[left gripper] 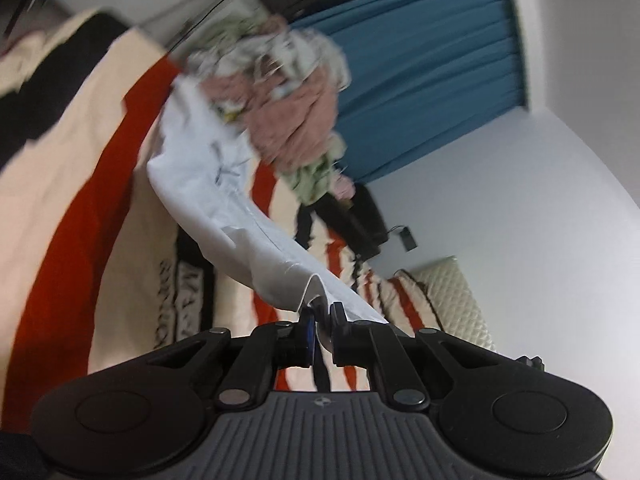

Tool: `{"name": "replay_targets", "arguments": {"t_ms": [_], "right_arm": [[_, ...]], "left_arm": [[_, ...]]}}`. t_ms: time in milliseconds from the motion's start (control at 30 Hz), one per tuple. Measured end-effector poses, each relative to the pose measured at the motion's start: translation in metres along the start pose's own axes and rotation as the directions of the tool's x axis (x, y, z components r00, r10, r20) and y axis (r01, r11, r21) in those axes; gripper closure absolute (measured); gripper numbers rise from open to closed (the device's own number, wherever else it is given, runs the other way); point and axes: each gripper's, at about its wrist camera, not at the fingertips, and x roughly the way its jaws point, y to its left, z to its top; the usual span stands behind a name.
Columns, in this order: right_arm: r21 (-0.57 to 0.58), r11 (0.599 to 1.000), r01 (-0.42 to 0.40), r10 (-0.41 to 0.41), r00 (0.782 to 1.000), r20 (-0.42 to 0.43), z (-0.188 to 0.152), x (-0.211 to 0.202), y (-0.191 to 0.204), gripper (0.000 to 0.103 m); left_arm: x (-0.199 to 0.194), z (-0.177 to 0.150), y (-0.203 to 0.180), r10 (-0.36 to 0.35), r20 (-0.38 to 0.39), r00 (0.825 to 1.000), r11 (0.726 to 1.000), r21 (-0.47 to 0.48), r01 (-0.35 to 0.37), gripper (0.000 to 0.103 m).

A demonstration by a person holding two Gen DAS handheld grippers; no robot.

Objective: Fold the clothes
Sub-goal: 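Lift the hem with both grippers and fold it up toward the collar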

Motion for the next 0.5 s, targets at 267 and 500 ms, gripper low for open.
{"name": "replay_targets", "arguments": {"t_ms": [267, 500], "right_arm": [[-0.093, 0.995, 0.024, -0.027, 0.999, -0.024, -0.047, -0.039, 0.004, 0.097], [0.044, 0.997, 0.070, -0.066, 0.993, -0.098, -0.071, -0.019, -0.046, 0.096]], "left_arm": [[-0.053, -0.059, -0.028, 0.091, -0.023, 0.996, 0.995, 0.054, -0.090, 0.096], [-0.029, -0.075, 0.028, 0.138, -0.119, 0.983, 0.987, -0.064, -0.147, 0.097]]}}
